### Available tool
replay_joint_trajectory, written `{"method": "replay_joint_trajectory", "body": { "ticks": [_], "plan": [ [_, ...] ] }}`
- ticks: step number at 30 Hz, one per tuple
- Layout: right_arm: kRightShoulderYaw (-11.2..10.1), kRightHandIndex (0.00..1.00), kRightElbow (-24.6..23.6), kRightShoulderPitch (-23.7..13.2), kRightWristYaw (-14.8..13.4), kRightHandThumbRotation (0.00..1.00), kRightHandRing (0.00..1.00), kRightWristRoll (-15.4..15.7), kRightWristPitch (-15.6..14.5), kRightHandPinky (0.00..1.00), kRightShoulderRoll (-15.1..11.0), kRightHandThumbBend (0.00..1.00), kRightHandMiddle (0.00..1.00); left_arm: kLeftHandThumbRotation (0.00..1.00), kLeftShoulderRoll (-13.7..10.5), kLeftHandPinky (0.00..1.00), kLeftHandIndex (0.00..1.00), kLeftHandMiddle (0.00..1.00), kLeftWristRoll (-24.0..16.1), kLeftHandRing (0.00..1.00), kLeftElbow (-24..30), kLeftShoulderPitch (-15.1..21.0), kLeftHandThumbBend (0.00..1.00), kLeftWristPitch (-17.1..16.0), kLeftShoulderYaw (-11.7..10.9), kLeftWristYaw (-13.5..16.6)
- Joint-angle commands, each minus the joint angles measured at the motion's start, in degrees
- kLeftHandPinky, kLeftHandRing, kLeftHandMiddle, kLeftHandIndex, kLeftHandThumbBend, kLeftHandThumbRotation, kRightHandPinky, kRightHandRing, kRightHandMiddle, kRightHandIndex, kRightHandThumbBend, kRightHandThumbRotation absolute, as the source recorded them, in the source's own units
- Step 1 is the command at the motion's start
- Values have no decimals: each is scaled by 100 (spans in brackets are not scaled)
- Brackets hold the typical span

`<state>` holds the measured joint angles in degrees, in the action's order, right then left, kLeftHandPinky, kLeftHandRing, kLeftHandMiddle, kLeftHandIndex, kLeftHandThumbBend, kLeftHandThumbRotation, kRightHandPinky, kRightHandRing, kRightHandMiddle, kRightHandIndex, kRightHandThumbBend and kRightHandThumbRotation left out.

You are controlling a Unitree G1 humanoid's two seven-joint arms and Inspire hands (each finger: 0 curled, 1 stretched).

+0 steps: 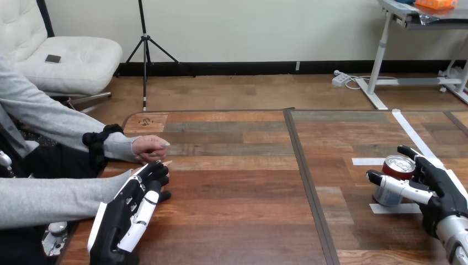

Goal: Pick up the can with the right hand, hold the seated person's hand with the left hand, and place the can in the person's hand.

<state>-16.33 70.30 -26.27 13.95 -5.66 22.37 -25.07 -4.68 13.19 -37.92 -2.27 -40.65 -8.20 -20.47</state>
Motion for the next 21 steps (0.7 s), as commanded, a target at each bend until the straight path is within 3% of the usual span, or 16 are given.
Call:
{"method": "replay_joint_trajectory", "body": {
  "ticks": [1, 11, 16, 21],
  "plan": [
    [27, 85, -196, -143, -220, 0, 85, 74, 136, 84, -157, 94, 84, 56, -65, 78, 80, 83, 48, 84, 78, 365, 28, -97, -78, -44],
    [-1, 75, -217, -135, -609, 0, 69, 90, 185, 67, -99, 76, 72, 57, -61, 77, 79, 82, -3, 83, 83, 372, 29, -97, -87, 12],
    [147, 69, -209, -131, -1076, 0, 62, 370, 278, 62, -121, 71, 65, 57, -62, 76, 79, 82, -4, 83, 86, 374, 28, -107, -91, -6],
    [197, 64, -189, -151, -1303, 0, 57, 504, 291, 58, -134, 69, 59, 57, -73, 76, 79, 82, -61, 83, 97, 367, 28, -98, -92, 25]
  ]
}}
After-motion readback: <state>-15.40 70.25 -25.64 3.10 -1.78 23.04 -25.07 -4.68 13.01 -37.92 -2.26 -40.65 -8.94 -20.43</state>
